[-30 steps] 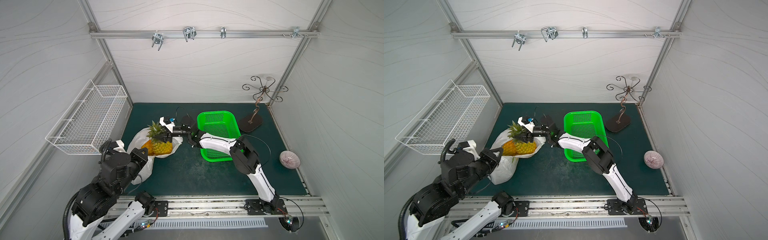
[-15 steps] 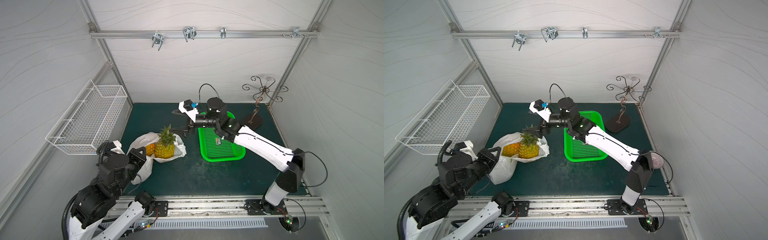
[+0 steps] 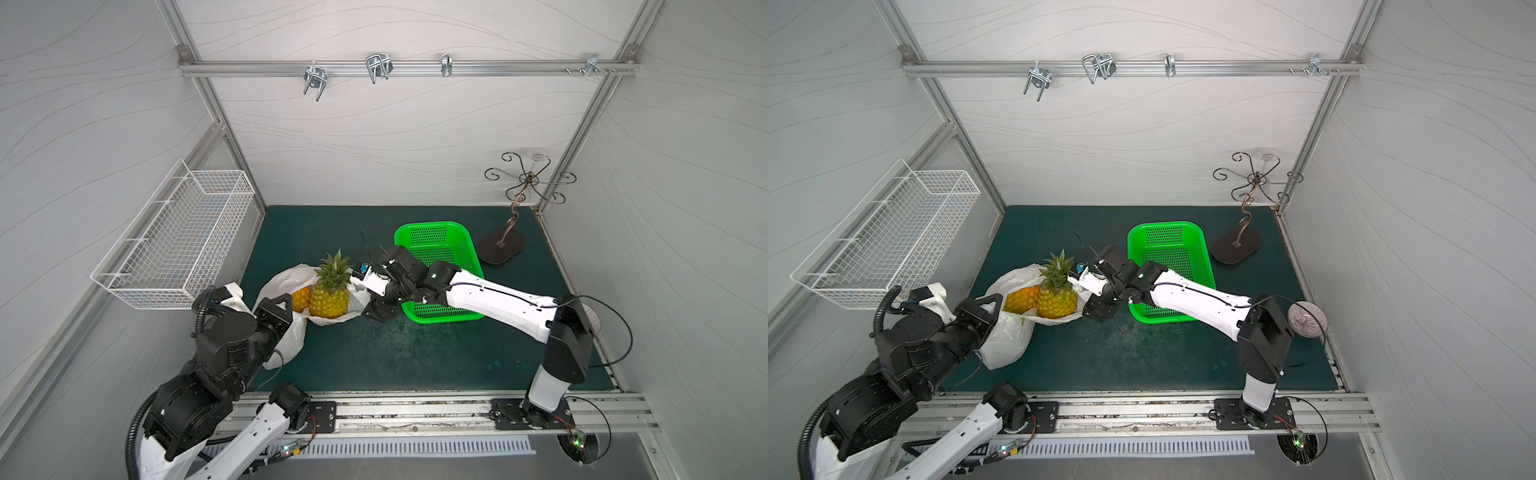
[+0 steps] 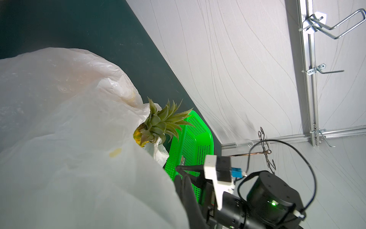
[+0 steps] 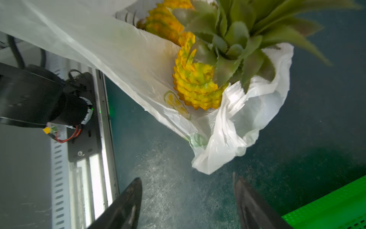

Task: Place the pineapple into a plastic bag & tie a knot
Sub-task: Adjust the plastic bag at the center of the board.

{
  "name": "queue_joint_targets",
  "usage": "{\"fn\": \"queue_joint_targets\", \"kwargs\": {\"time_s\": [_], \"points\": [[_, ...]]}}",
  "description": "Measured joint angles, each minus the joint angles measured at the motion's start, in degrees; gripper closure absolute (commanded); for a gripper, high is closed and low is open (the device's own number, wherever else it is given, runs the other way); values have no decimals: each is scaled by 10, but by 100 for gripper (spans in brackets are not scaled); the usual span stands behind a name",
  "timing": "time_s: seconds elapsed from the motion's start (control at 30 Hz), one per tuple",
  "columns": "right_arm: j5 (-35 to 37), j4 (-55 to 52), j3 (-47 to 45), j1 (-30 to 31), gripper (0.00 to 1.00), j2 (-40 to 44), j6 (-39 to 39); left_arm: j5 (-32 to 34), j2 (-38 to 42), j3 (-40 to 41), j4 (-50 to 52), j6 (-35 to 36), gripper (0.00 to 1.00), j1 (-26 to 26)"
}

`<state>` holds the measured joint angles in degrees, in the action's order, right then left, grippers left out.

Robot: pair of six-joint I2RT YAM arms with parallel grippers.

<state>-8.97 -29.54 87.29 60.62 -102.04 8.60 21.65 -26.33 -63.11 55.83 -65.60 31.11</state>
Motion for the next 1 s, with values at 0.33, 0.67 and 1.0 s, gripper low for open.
{"fn": "queue_joint_targets", "kwargs": {"time_s": [0.33, 0.67, 1.0], "points": [[100, 68, 63, 12, 41, -92, 23, 0, 4, 0, 1, 0, 100, 0], [171, 103, 90, 17, 100, -152, 45, 0, 13, 0, 3, 0, 100, 0], [156, 105, 106, 2, 100, -52, -34, 2, -4, -28, 6, 62, 100, 0]]}}
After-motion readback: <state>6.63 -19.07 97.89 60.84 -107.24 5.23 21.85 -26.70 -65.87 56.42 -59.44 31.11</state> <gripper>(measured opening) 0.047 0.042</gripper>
